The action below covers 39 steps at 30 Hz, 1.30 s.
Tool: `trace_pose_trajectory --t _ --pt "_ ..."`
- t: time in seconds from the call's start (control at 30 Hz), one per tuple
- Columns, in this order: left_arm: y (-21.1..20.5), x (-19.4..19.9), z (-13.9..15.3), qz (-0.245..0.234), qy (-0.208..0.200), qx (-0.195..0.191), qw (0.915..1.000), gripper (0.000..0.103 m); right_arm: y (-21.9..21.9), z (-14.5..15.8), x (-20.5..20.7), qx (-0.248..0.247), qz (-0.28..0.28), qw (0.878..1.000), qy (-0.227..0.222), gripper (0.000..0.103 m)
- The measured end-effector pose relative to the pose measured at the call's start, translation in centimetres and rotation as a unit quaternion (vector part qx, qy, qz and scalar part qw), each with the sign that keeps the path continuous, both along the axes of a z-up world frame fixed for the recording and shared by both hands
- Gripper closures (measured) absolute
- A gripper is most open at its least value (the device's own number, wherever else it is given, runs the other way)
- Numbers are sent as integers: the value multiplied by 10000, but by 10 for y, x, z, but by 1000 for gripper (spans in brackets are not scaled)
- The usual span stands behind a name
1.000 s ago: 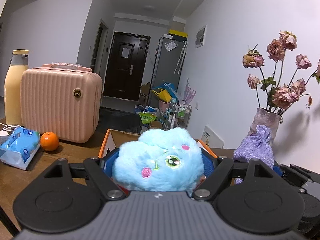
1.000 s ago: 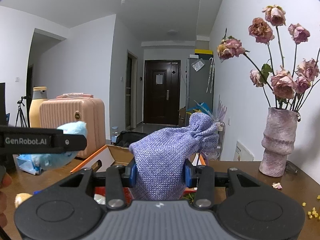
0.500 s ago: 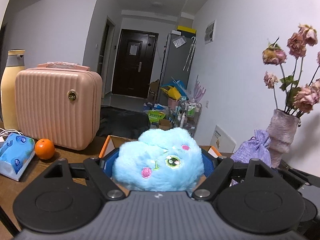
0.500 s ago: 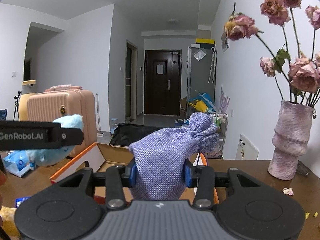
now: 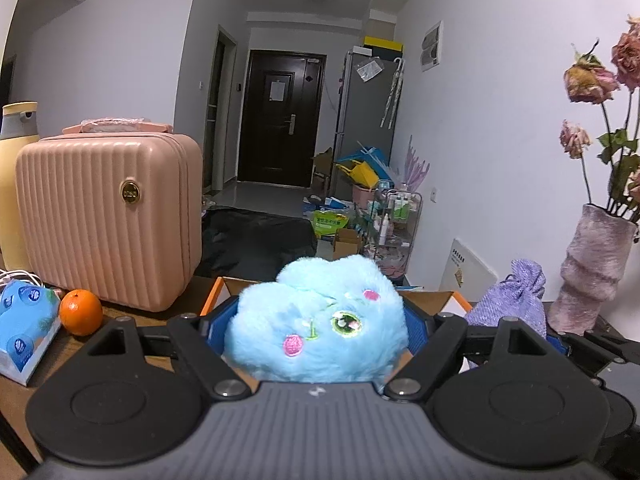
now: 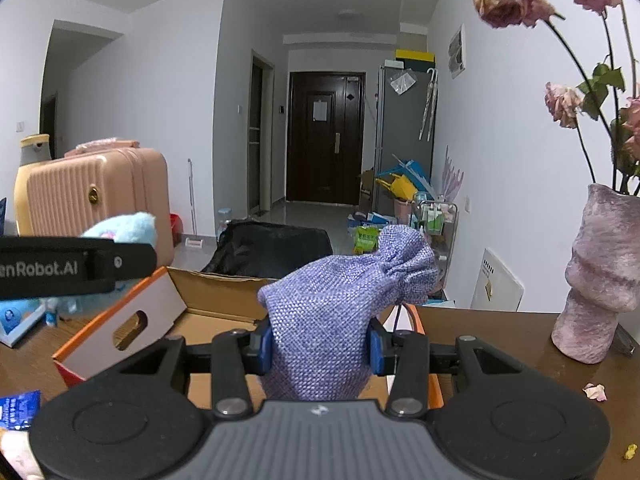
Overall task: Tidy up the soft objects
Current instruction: 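Carry the blue plush and lavender sachet in both grippers toward the cardboard box, then open both grippers to drop the plush and sachet into the box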
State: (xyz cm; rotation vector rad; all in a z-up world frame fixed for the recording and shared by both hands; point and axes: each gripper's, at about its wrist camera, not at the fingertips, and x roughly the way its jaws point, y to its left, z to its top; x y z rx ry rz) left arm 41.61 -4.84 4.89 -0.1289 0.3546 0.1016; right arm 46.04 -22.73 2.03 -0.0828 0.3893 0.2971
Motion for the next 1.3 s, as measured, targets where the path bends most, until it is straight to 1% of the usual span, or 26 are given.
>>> trace_pose_trajectory --t 0.23,0.47,0.63,0.73,0.8,0.87,0.9,0.93,0.97,1.03,1.13,1.23,1.3 --pt "3 21 -4 113 133 56 9998 22 7 -8 20 -154 5 9998 162 60" --pt "8 42 -15 221 446 182 9986 22 12 -17 38 -308 -8 9987 414 60" --pt "13 55 -28 303 723 192 9967 22 13 -26 46 -298 -33 9980 549 60" --pt "16 59 -34 329 783 191 9962 22 14 -31 48 -311 -52 9978 577 59" --pt "16 61 -37 350 815 217 9958 22 15 -33 49 -321 -46 9976 613 57" --pt "16 62 -39 335 832 215 9957 19 14 -32 51 -314 -61 9976 608 44" --pt "16 62 -39 321 832 204 9958 15 14 -32 51 -311 -61 9977 604 39" --pt "16 61 -39 333 831 190 9958 6 14 -31 50 -290 -58 9977 603 26" --pt "15 60 -39 336 827 178 9958 1 13 -31 50 -257 -65 9980 581 14" --pt "16 59 -39 350 794 172 9961 0 11 -30 48 -233 -138 9984 501 5" --pt "14 58 -42 388 823 185 9957 0 8 -29 47 -192 -205 9985 477 0" --pt "15 59 -45 462 810 116 9956 0 5 -29 47 -141 -240 9984 489 0" --pt "16 56 -47 529 723 90 9959 0 5 -29 46 -141 -269 9983 488 0"
